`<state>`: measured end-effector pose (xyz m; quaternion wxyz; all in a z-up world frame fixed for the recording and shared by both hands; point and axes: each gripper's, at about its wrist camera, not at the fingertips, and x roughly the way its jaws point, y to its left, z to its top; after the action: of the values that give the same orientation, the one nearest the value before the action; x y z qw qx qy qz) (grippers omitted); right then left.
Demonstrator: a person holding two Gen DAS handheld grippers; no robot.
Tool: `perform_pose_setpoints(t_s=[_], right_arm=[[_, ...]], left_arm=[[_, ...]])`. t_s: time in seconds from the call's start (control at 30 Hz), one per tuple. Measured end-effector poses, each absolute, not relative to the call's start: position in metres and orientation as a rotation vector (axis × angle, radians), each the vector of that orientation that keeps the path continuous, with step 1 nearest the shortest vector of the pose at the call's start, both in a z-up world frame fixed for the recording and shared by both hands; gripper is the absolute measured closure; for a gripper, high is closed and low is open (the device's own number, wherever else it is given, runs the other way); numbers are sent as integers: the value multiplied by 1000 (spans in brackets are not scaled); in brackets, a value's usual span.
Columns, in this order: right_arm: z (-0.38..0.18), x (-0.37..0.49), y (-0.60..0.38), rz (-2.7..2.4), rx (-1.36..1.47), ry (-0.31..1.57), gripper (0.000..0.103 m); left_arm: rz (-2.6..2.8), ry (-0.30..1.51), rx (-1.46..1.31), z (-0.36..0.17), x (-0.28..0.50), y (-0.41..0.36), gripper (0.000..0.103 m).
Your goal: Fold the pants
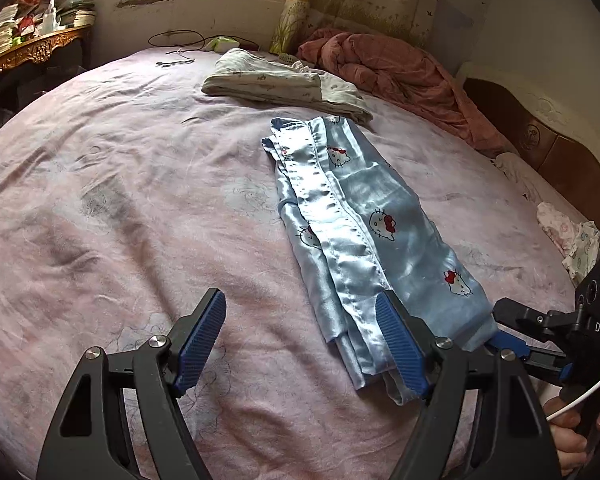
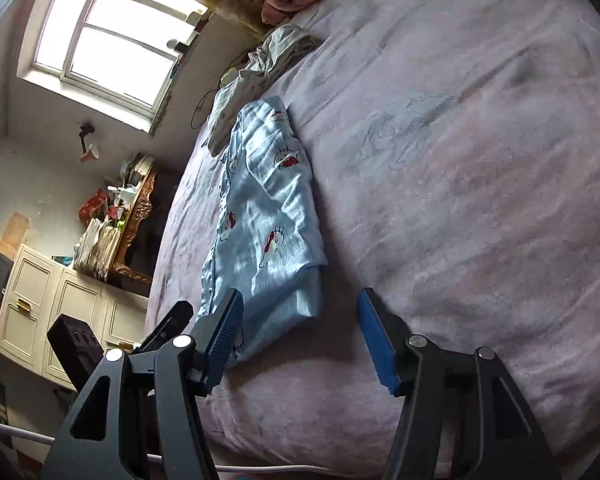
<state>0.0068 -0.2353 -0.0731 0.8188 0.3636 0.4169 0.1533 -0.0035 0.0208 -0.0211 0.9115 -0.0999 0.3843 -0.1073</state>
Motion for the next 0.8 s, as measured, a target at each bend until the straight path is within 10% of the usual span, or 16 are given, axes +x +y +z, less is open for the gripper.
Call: perform_pose_setpoints(t_s=[0.67,0.8], right_arm=[[-85,44,-191,393,900,788,45],[-92,58,-185,360,913,836,83]], left_arm=[[-255,792,-268,-19,-12,22,27],[-211,748,-251,-6,-17,29,27]])
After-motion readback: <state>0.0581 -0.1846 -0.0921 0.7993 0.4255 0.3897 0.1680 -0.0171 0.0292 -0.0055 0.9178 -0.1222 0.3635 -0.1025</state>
